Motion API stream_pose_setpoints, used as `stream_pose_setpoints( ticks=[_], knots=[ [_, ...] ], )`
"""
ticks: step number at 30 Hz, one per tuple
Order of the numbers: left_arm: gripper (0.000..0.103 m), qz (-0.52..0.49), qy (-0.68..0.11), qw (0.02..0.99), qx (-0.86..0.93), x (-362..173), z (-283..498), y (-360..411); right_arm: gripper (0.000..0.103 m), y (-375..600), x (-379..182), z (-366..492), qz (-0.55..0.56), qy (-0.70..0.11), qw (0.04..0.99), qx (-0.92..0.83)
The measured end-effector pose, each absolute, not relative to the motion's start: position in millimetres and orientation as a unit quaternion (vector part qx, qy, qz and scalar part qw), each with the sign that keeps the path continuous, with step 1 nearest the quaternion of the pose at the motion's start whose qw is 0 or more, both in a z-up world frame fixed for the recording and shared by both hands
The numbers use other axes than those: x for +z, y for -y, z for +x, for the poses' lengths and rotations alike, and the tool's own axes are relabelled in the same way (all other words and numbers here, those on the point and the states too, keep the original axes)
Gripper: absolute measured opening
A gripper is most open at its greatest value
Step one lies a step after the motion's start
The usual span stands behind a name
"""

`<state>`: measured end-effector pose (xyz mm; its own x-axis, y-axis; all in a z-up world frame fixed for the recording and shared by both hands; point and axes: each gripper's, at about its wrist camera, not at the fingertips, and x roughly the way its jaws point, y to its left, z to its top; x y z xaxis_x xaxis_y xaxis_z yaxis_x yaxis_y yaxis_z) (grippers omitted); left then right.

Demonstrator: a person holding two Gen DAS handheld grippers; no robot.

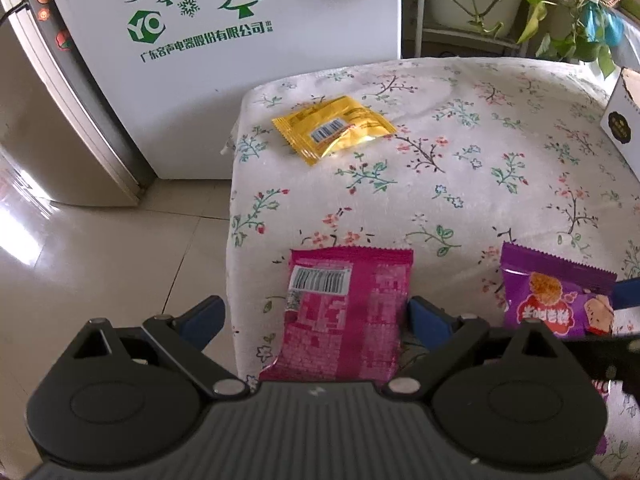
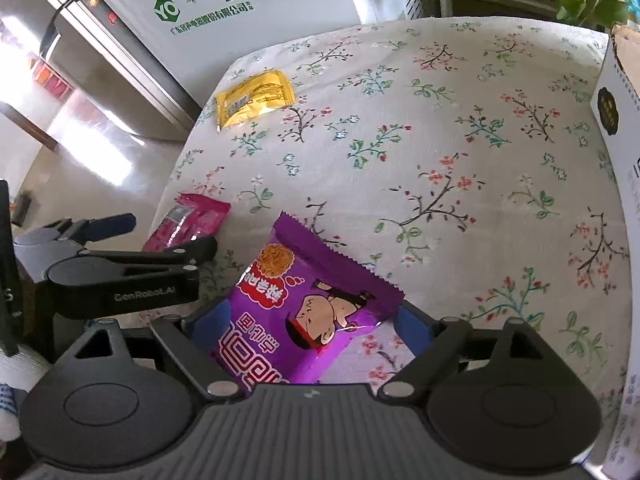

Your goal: Organize snacks

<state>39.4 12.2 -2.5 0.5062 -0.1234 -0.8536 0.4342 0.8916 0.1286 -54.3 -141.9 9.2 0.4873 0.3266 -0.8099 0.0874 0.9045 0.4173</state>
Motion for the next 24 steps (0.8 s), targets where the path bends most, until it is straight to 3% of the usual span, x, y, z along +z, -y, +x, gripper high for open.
stream_pose_setpoints(
  ticks=[8, 15, 19, 24],
  knots=[
    [0.094, 0.133, -0.482, 0.842, -0.2, -5.4, 35.0, -9.5, 0.098, 150.8, 10.2, -48.6, 0.099, -0.481, 0.871, 0.029],
    [0.09, 0.109, -0.477, 0.835, -0.251, 0.4, 26.6, -1.2, 0.096, 193.2, 18.0, -47.9, 0.122, -0.465, 0.876, -0.039],
    [0.09, 0.102, -0.465, 0.845, -0.244, 6.8, 28.4, -5.9, 0.096, 202.5, 28.0, -47.2, 0.162, -0.444, 0.881, 0.007],
    [0.09, 0.136, -0.471, 0.838, -0.24, -0.1, 28.0, -4.7, 0.097, 191.2, 35.7, -42.1, 0.102, -0.418, 0.893, 0.129]
  ],
)
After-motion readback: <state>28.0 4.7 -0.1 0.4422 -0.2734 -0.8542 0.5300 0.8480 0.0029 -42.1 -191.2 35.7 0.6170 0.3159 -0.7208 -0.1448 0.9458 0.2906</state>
